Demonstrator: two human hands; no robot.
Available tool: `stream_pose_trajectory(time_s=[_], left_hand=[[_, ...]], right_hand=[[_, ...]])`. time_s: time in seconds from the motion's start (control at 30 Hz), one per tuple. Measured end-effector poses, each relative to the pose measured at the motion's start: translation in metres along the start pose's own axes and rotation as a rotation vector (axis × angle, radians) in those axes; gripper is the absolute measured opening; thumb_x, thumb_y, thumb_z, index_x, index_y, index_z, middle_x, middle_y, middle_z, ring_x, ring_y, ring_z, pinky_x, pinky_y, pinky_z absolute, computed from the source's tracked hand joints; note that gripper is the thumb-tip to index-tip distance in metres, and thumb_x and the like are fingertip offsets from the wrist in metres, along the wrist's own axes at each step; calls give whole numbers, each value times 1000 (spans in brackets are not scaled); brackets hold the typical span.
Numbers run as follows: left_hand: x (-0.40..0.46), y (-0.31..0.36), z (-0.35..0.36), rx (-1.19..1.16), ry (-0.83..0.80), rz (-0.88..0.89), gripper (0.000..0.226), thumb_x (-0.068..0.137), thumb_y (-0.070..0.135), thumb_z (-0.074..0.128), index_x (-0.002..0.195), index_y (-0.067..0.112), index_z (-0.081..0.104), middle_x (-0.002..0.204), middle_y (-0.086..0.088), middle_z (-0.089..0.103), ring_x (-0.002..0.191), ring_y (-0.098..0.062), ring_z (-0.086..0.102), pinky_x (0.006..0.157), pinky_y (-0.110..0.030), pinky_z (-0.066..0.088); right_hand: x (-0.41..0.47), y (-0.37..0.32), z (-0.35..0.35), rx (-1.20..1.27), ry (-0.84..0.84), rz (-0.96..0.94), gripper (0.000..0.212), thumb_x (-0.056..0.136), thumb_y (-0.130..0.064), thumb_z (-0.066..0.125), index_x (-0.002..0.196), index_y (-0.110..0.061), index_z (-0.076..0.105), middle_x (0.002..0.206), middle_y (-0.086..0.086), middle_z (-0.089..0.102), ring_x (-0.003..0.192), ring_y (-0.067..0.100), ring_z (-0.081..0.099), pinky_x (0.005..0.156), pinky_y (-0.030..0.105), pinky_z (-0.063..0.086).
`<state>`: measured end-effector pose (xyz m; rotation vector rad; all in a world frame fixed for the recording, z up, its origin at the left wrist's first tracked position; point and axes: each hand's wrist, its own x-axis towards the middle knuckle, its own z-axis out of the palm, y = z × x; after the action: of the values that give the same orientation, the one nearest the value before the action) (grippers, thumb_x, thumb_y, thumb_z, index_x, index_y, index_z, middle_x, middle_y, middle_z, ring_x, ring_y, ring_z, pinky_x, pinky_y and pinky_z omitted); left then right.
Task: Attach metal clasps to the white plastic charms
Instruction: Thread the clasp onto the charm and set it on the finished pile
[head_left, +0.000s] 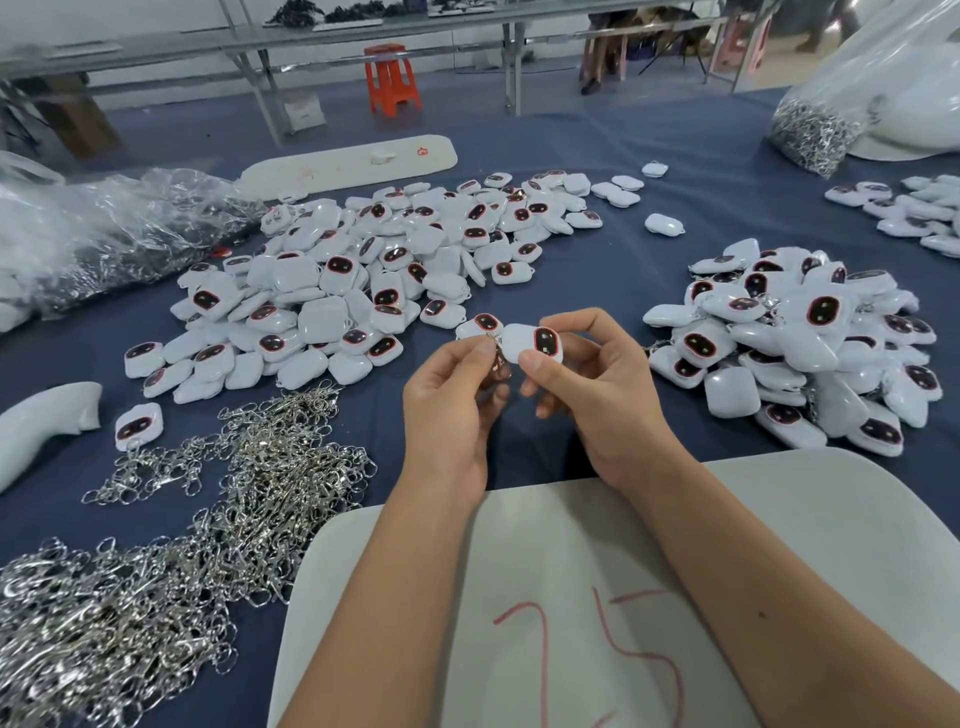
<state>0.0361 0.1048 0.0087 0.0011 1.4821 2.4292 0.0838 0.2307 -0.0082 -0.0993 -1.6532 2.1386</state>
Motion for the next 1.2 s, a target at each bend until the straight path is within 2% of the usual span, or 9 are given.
stream_pose_trajectory(time_s=[0.1,0.17,0.3,0.5,0.63,0.77,0.87,1.0,1.2], left_hand=[[0,1,3,-15,-3,-15,16,101,7,58,106,-7,64,89,-21,56,74,-28,51,76,-40,46],[0,1,3,-12,-15,-14,23,100,6,54,104,-16,59,90,-24,51,77,-34,44,78,-47,42],[0,-2,2,177,53,131,20,97,4,58,79,7,64,69,-8,59,66,-19,53,68,-35,49],[1,-9,-1,483,75,397,14,94,6,60,82,11,64,76,-6,73,69,-14,69,76,-37,60],[4,-10,-4,639,60,499,15,93,9,61,81,15,62,74,-2,69,71,-22,66,73,-34,57],[3,-8,-7,840,27,666,16,95,5,61,81,13,59,69,-1,61,65,-19,54,61,-24,44],[2,-4,-8,1000,-11,754,15,96,4,57,82,10,56,67,0,56,63,-20,49,60,-31,41],[0,0,-8,1213,-63,771,11,98,8,54,87,8,58,76,-4,59,70,-28,50,64,-43,42],[-1,-3,-10,1360,-152,702,14,99,8,49,88,9,57,79,-6,59,74,-28,51,65,-38,37]], right_hand=[[0,1,1,-12,-10,6,30,84,-13,83,107,-11,63,80,10,74,67,22,69,53,28,53],[-1,2,1,-10,-22,15,30,84,-13,83,107,-11,63,78,10,74,67,22,69,53,28,52],[0,1,-1,18,3,39,28,84,-12,82,109,-11,69,76,7,72,65,19,65,54,26,51],[2,1,-4,59,39,74,19,91,-6,78,110,-7,75,76,4,72,59,11,62,54,20,50],[4,1,-4,84,71,82,21,88,-9,81,108,-8,76,77,7,70,60,12,61,55,20,50],[4,1,-4,101,87,82,26,82,-18,82,106,-11,77,77,7,69,61,12,62,55,19,50],[4,3,-5,97,86,78,21,87,-16,81,107,-12,78,76,5,69,61,11,62,56,18,51],[3,4,-5,40,99,54,16,93,-14,78,108,-14,78,82,6,71,63,12,62,56,21,51],[0,7,1,-178,146,-12,19,92,-15,80,110,-13,74,76,-1,70,59,12,62,51,24,52]])
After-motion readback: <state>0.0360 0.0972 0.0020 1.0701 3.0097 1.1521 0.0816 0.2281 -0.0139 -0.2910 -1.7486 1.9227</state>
